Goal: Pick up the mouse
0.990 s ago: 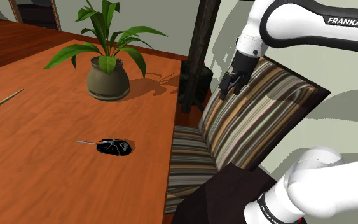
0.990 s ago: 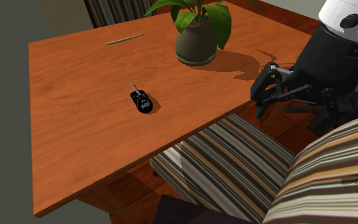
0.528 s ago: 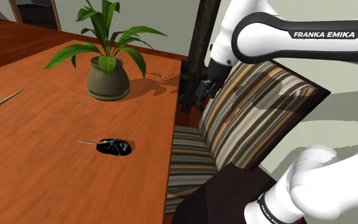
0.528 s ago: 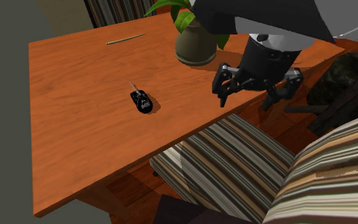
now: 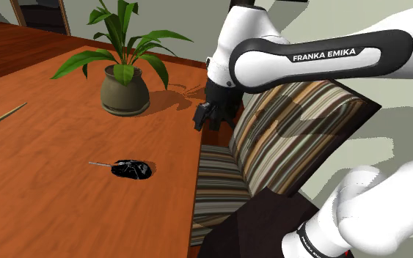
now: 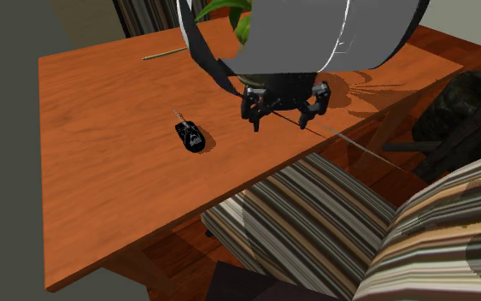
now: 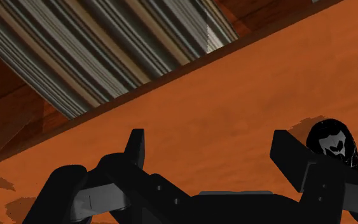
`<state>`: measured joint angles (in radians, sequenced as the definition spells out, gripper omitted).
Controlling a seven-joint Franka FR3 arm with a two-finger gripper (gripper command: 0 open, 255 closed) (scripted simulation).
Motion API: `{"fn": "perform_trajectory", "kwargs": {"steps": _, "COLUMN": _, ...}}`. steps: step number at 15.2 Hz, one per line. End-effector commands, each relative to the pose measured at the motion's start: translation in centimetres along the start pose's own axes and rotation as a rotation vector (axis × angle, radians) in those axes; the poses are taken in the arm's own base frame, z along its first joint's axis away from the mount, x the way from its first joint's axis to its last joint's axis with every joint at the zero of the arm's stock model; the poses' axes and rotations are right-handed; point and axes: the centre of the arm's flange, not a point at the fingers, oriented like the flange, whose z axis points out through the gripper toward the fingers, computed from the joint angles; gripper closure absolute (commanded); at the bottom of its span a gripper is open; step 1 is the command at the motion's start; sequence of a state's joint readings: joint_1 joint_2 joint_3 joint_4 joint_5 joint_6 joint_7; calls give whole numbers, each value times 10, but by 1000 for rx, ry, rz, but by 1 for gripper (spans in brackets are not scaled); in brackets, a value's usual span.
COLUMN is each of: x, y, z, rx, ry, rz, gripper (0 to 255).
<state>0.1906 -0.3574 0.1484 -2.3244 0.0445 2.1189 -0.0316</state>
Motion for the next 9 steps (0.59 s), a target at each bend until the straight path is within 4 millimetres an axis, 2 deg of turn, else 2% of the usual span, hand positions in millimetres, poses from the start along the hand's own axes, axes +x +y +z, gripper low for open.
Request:
{"fn": "perform_trajectory", "kwargs": {"steps": 1, "x": 12, "y": -19, "z": 11, "rx": 2, "ry": 18, "rz": -48, "gripper": 0}}
{"fn": "perform_trajectory", "kwargs": {"steps": 9, "x": 59, "y": -95, "z": 51, "rx": 8, "ry": 87, "rz": -232, "gripper": 0}}
